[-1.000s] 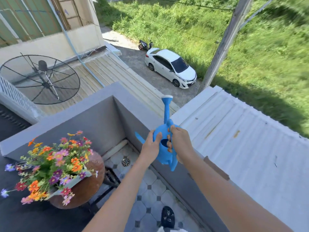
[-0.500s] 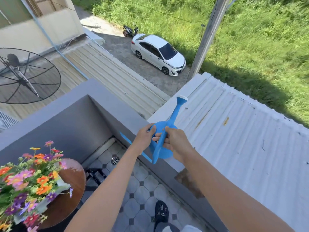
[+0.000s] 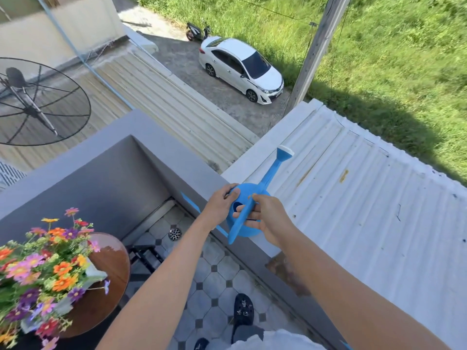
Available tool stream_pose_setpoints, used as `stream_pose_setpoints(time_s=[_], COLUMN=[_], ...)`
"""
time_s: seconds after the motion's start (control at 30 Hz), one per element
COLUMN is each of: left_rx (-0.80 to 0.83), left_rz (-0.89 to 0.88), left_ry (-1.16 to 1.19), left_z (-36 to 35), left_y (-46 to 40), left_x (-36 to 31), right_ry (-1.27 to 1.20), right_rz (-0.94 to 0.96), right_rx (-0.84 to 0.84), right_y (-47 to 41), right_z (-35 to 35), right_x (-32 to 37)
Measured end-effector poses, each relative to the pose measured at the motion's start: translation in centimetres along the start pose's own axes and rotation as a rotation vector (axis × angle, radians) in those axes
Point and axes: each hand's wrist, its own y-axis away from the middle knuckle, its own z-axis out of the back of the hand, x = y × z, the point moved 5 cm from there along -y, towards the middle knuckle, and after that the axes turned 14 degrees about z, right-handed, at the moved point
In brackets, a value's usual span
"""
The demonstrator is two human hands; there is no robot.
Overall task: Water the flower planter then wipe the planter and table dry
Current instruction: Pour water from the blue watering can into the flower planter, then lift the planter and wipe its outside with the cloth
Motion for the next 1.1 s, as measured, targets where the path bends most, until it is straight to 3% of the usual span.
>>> stream_pose_setpoints(time_s=[0.17, 0.23, 0.37, 0.47, 0.57, 0.67, 0.77, 0.87, 1.0, 1.1], left_rx=[-0.044, -0.233, -0.550, -0.528, -0.313, -0.108, -0.053, -0.038, -0.009, 0.105], left_rz=[0.018, -0.084, -0.419, -0.653, -0.729, -0.554, -0.108, 0.192, 0.317, 0.292], left_ry=[-0.146, -0.279, -0.225, -0.243, -0.287, -0.485, -0.805, -0.827, -0.694, -0.546], left_z=[-0.1, 0.3, -0.1, -4.1, -9.8, -15.5, -18.5, -19.7, -20.5, -20.1], left_y=[0.3, 1.2, 5.8, 9.4, 11.1, 9.2, 5.8, 4.9, 5.4, 6.2], left_x=[-0.4, -2.2, -7.7, -10.6, -10.5, -6.1, 1.2, 6.0, 7.4, 7.8], right_ry=[0.146, 0.254, 0.351, 0.397, 0.438, 0.444, 0.497, 0.567, 0.566, 0.593], right_rz=[0.028, 0.077, 0.175, 0.171, 0.112, 0.082, 0.110, 0.136, 0.138, 0.144], right_rx=[-0.002, -0.023, -0.165, -0.291, -0.381, -0.436, -0.440, -0.413, -0.380, -0.343], right_y=[0.1, 0.2, 1.2, 3.0, 5.6, 7.5, 8.1, 8.0, 7.9, 8.2], right_z=[1.6, 3.2, 8.7, 13.9, 18.1, 20.8, 22.3, 23.1, 23.2, 22.6], right_x=[0.6, 1.1, 1.4, -0.5, -3.6, -7.0, -9.6, -11.5, -12.8, -12.5])
